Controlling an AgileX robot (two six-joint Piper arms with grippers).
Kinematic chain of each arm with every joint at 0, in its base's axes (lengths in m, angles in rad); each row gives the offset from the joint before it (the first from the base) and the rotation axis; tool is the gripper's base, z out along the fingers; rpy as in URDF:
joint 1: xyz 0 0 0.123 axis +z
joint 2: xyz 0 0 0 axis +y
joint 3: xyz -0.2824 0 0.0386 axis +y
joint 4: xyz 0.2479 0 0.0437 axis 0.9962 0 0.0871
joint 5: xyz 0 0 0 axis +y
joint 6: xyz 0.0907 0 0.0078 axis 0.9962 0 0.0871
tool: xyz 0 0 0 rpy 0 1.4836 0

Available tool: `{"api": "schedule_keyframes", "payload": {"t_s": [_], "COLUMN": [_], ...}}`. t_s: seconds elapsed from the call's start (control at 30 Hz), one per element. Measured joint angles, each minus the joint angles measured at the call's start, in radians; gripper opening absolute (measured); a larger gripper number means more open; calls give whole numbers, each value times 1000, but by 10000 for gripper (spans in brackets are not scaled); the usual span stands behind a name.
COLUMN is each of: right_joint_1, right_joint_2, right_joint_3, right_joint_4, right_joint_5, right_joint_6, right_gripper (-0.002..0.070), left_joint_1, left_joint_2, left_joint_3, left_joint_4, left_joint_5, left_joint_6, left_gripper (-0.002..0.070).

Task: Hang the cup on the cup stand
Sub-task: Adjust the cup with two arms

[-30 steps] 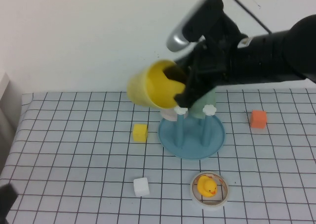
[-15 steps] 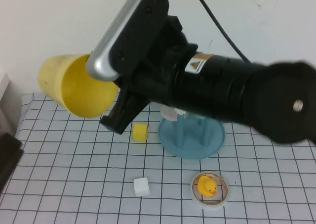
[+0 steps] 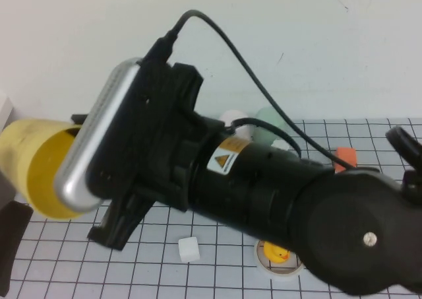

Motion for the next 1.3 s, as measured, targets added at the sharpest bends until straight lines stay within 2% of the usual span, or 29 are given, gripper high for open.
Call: {"api": "schedule_keyframes", "payload": {"t_s": [0.33,0.73,0.93,1.23,1.3], "right_joint_1": [127,139,129,120,118], "right_joint_2": [0,0,0,2,2], "right_joint_3": [1,24,24,26,26], "right_joint_4": [-109,-117,-106,-81,-77], "right_joint_5": [-74,-101,-104,-82,-65], "right_joint_6": [-7,-7,-9,-30,-32], "right_gripper": [17,17,17,18,36], "left_joint_1": [0,0,0,0,0], "left_joint_2": [0,0,0,0,0], "left_joint_3": [0,-2,-2,-2,-2], "left_joint_4": [-4,-6,-9,-14,-14], "left_joint_5": [-63,-96,-94,-94,-94], "left_joint_6": [-4,43,82,120,155], "left_gripper": [692,691,586,575,571]}}
